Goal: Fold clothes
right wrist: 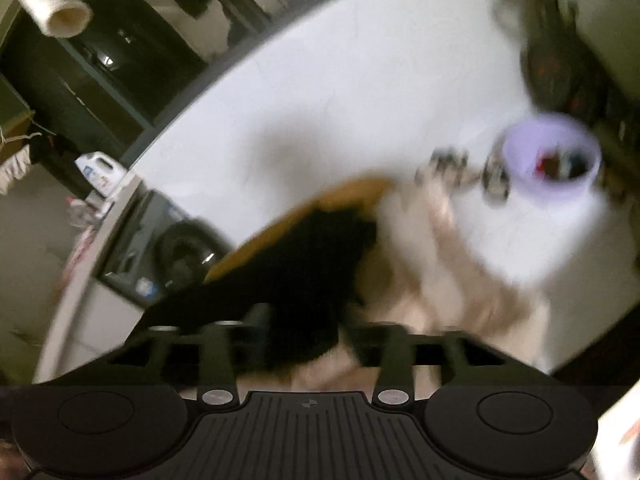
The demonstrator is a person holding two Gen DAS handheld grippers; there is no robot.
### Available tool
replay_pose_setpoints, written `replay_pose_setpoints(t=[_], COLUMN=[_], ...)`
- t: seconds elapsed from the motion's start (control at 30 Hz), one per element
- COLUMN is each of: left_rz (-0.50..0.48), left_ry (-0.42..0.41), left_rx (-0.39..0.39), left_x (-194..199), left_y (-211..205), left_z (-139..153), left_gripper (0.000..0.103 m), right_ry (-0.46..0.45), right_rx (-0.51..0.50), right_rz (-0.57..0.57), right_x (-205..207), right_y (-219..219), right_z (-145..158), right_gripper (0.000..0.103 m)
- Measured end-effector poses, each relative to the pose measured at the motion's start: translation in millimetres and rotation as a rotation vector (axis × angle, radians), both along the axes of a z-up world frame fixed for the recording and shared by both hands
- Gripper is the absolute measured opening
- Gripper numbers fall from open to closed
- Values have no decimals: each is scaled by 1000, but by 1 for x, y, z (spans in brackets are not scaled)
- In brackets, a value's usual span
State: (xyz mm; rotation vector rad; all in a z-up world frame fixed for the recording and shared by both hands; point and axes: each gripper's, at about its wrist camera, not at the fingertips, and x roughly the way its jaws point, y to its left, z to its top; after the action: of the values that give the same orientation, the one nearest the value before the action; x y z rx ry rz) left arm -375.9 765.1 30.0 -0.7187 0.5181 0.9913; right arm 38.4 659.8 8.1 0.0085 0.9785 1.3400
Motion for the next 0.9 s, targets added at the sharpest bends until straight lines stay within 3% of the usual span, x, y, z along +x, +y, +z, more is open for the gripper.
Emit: replay_pose_setpoints(t=[0.07, 0.1, 0.2, 0.27, 0.37, 0.53, 0.9], left_rz=[-24, -30, -25, 7, 49, 61, 142], left_ry=[63, 93, 184, 201, 219, 168, 150], left_rx=[93, 112, 116, 84, 40, -16, 36], left_x=[20, 30, 52, 53, 53, 52, 45], left_y=[-3, -1, 8, 11, 14, 18, 1], left_z=[4, 0, -23, -39, -61, -74, -75], left_gripper=[88, 92, 92, 92, 100, 103, 103], right_ry=[-102, -154, -224, -244, -240, -221, -176], right_rx=[25, 19, -4, -54, -146, -148, -137], right_rz=[20, 23, 17, -4, 8, 49, 18], right_x=[-15, -23, -37, -43, -47, -49, -40], right_y=[7, 15, 33, 42, 53, 53, 43], right_z=[9, 9, -5, -24, -53, -73, -77], right_gripper=[82, 85, 85, 85, 90, 95, 102])
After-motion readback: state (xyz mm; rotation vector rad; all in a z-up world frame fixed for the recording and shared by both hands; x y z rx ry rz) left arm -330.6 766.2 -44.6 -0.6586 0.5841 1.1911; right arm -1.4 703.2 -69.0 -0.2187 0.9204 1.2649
